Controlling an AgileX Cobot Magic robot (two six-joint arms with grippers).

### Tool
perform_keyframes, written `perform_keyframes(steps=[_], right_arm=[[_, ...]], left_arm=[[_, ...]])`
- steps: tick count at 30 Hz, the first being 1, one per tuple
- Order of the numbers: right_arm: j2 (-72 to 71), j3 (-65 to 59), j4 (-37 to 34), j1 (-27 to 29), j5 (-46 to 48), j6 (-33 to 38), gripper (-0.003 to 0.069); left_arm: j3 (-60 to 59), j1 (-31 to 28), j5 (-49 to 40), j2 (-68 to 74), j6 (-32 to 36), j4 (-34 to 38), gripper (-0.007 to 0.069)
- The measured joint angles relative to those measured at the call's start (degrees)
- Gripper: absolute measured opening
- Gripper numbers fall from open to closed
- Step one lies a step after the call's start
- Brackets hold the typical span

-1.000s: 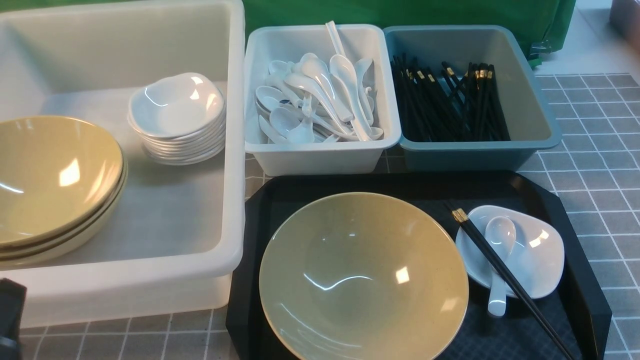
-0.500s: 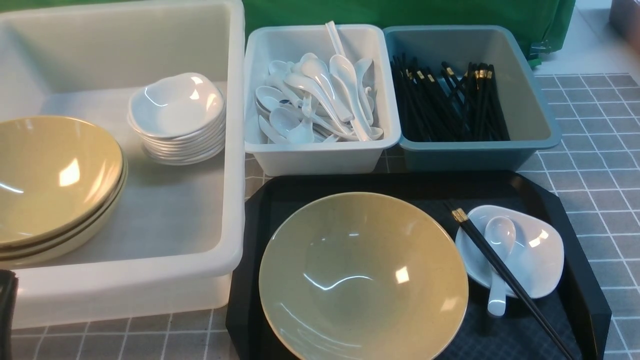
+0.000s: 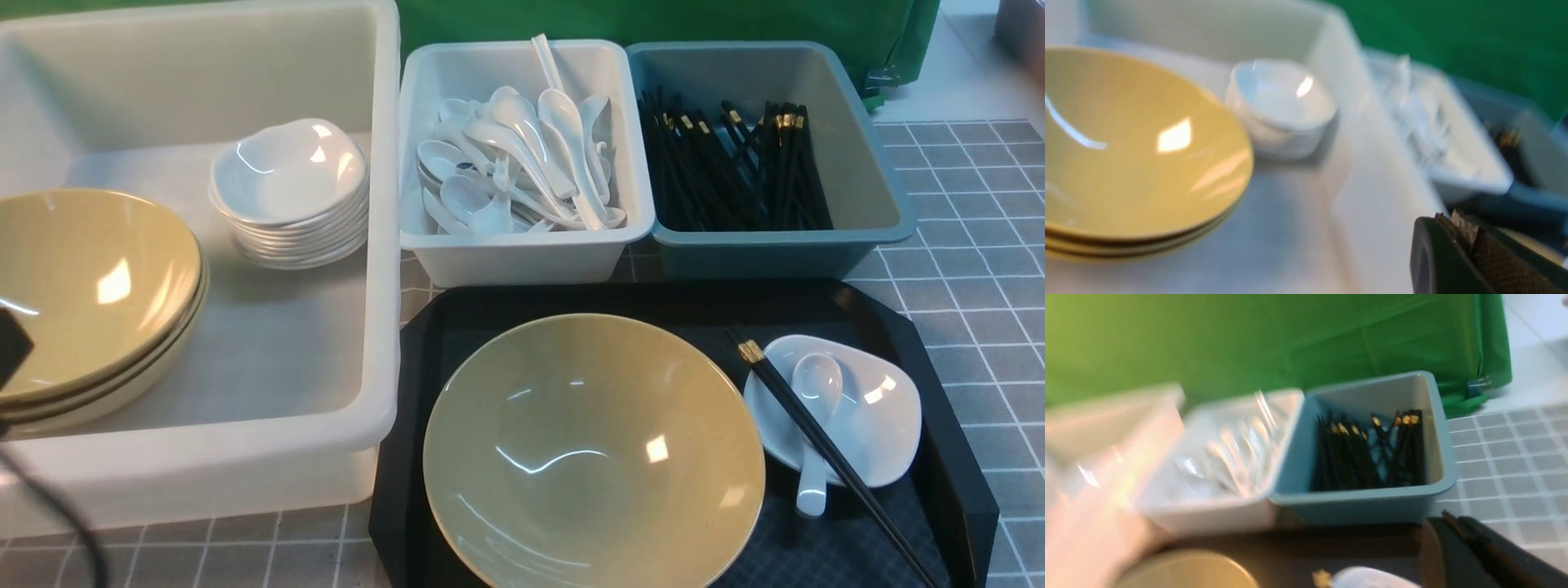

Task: On grey table put chopsticks spoon bowls plates into blue grey white boxes.
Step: 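Move the grippers toward the tableware on the black tray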

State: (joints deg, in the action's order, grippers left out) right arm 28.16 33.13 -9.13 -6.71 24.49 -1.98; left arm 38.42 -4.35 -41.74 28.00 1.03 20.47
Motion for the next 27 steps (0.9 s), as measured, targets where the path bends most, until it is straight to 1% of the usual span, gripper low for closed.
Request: perform_keyframes(steps=[2, 3, 4, 5, 6, 7, 8, 10, 11, 13, 14, 15, 16, 17, 20, 21, 22, 23, 24, 27], right_arm=[[6.1, 6.1, 0.1, -0.1, 6.3, 6.4, 0.0033], [8.7, 8.6, 0.1, -0.1, 9.5, 8.9, 0.0033], [13.7, 12.8, 0.1, -0.1, 15.1, 12.7, 0.0033], [13.7, 13.4, 0.2, -0.1, 15.9, 13.1, 0.0033], [17.8, 17.4, 0.2, -0.1, 21.2, 15.9, 0.0033], [19.0, 17.9, 0.2, -0.1, 22.6, 16.1, 0.0033], [23.7, 21.0, 0.2, -0.1, 27.8, 17.7, 0.0033], [28.0, 22.7, 0.3, -0.1, 31.3, 18.9, 0.0034], [29.2, 22.8, 0.3, -0.1, 31.5, 19.0, 0.0034], [33.6, 23.0, 0.4, -0.2, 32.4, 20.3, 0.0034], [35.1, 23.0, 0.5, -0.4, 32.3, 20.5, 0.0034], [37.6, 23.0, 0.7, -1.0, 31.9, 21.3, 0.0036], [37.9, 23.0, 0.7, -1.2, 31.9, 21.4, 0.0036], [40.2, 23.0, 1.0, -2.8, 31.6, 22.1, 0.0038], [44.9, 23.0, 2.2, -8.4, 30.6, 22.9, 0.0042], [46.1, 23.0, 3.1, -10.1, 29.9, 22.6, 0.0045], [47.9, 23.2, 5.5, -12.8, 28.9, 20.9, 0.005], [48.2, 23.2, 5.5, -12.8, 28.7, 20.9, 0.0052], [50.4, 23.7, 8.6, -15.1, 28.0, 18.4, 0.0066], [55.3, 25.7, 12.7, -16.6, 27.2, 15.0, 0.0131]], left_arm=[[4.6, 0.0, -8.6, 5.6, 2.4, -2.4, -0.0008], [6.0, 0.0, -11.1, 7.9, 3.9, -3.2, -0.0008], [9.1, 0.0, -16.6, 11.7, 6.8, -4.1, -0.0008], [9.1, 0.0, -17.3, 12.2, 7.2, -4.2, -0.0008], [11.1, 0.7, -21.3, 15.3, 9.6, -4.4, -0.0008], [11.6, 0.8, -22.1, 15.8, 9.9, -4.4, -0.0008], [13.2, 3.1, -24.2, 18.9, 12.0, -4.2, -0.0008], [14.7, 7.2, -24.7, 21.8, 13.8, -3.7, -0.0008], [14.7, 7.2, -24.8, 21.8, 13.8, -3.7, -0.0008], [17.0, 14.4, -24.8, 25.1, 15.4, -3.6, -0.0008], [17.9, 16.8, -24.8, 26.5, 15.7, -3.6, -0.0008], [19.5, 20.4, -24.6, 28.0, 15.7, -3.8, -0.0008], [20.0, 21.7, -24.5, 28.7, 15.6, -3.9, -0.0008], [22.1, 25.9, -23.6, 31.4, 15.0, -4.8, -0.0008], [26.3, 34.8, -21.3, 36.5, 13.7, -7.1, -0.0008], [27.2, 37.0, -20.4, 38.0, 13.4, -8.1, -0.0008], [28.4, 40.0, -19.7, 40.0, 13.3, -9.0, -0.0008], [28.6, 40.4, -19.3, 40.3, 13.2, -9.3, -0.0008], [29.5, 43.3, -18.1, 42.4, 13.2, -10.1, -0.0008], [29.9, 47.7, -15.2, 45.9, 13.2, -11.0, -0.0008]])
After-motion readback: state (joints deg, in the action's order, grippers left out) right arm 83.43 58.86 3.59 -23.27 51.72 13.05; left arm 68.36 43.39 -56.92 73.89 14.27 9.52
